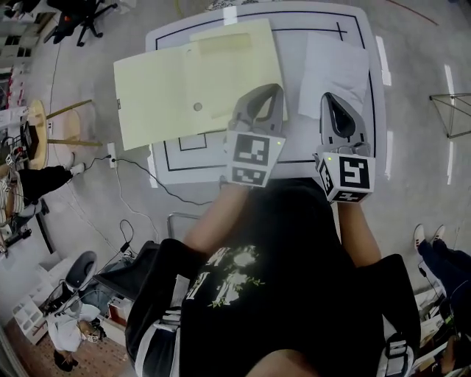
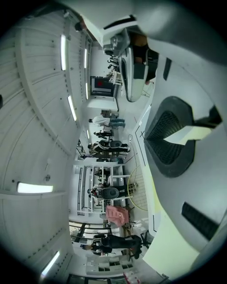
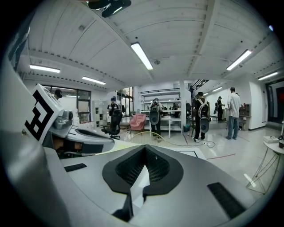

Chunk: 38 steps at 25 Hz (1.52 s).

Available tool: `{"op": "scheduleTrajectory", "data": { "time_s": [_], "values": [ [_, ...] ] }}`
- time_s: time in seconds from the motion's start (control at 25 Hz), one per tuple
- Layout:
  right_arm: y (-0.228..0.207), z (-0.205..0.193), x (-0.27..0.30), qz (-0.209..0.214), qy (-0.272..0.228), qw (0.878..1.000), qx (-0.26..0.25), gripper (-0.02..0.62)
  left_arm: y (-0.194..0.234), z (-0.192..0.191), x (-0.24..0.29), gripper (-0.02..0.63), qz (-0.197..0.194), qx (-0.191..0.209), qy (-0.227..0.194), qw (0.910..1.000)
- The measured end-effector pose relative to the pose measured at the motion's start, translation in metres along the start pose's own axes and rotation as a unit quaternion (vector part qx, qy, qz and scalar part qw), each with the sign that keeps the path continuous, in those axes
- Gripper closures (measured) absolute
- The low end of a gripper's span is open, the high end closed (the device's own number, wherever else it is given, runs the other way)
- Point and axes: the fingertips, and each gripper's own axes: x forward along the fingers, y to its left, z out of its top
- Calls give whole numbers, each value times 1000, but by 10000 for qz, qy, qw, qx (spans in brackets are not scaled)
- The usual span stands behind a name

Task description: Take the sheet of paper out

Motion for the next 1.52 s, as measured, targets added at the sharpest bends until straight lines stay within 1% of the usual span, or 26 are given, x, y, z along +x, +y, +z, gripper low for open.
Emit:
{"op": "scheduleTrajectory", "data": {
  "time_s": [0.24, 0.4, 0.52, 0.6, 0.8, 1.08, 1.32, 1.52],
  "values": [
    [17, 31, 7, 94, -274, 9995, -158, 594, 9, 24, -16, 617, 17, 107, -246, 9996],
    [42, 48, 9, 212, -425, 9987, -190, 594, 29, 31, -42, 617, 173, 104, -380, 9991],
    [59, 59, 10, 295, -476, 9982, -212, 594, 47, 29, -58, 617, 306, 21, -403, 9987],
    [67, 64, 11, 322, -497, 9979, -264, 594, 57, 31, -67, 617, 386, -11, -489, 9981],
    [89, 69, 8, 413, -509, 9974, -307, 595, 71, 43, -92, 617, 489, -6, -748, 9960],
    [113, 76, 5, 517, -583, 9967, -215, 594, 75, 50, -109, 617, 477, 30, -908, 9947],
    [119, 84, 6, 508, -690, 9958, -325, 595, 77, 58, -112, 617, 469, 80, -1045, 9934],
    [125, 81, 10, 586, -647, 9957, -321, 595, 80, 58, -115, 617, 473, 86, -1085, 9929]
  ]
}}
